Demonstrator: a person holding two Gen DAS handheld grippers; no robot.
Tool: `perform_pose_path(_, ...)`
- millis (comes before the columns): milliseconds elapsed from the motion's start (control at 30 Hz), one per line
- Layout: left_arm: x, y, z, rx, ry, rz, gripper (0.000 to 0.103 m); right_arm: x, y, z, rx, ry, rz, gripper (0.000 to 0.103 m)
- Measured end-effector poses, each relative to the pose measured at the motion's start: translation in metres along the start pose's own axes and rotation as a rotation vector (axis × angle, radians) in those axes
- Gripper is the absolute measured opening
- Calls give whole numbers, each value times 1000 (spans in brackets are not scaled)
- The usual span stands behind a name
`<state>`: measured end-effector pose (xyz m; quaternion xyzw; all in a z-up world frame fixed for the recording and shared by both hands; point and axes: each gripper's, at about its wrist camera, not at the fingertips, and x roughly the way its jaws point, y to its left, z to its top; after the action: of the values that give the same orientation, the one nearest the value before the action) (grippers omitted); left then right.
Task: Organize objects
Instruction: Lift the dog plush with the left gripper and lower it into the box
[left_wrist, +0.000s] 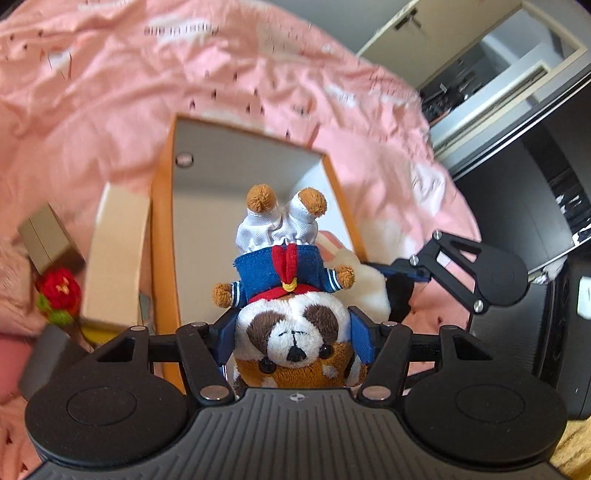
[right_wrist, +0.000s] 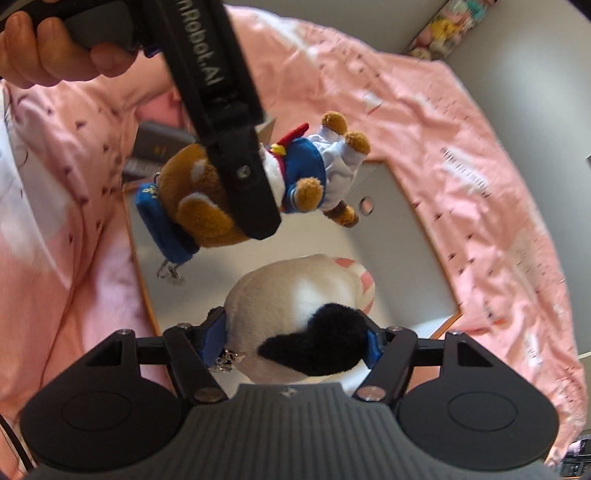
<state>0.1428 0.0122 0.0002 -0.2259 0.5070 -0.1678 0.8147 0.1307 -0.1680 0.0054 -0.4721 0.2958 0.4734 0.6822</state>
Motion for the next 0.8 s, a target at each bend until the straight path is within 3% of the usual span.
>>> perform_pose_path(167,24,-3,-16,25,91,51,70,27,-10,-13,8,38,107,71)
perform_pose_path(400,33,-2,-20,31,126,134,71,51,-11,-10,28,22,205,71)
perform_pose_path(800,31,-12,-30,114,90,199,78,60,-8,-6,23,44,238,72)
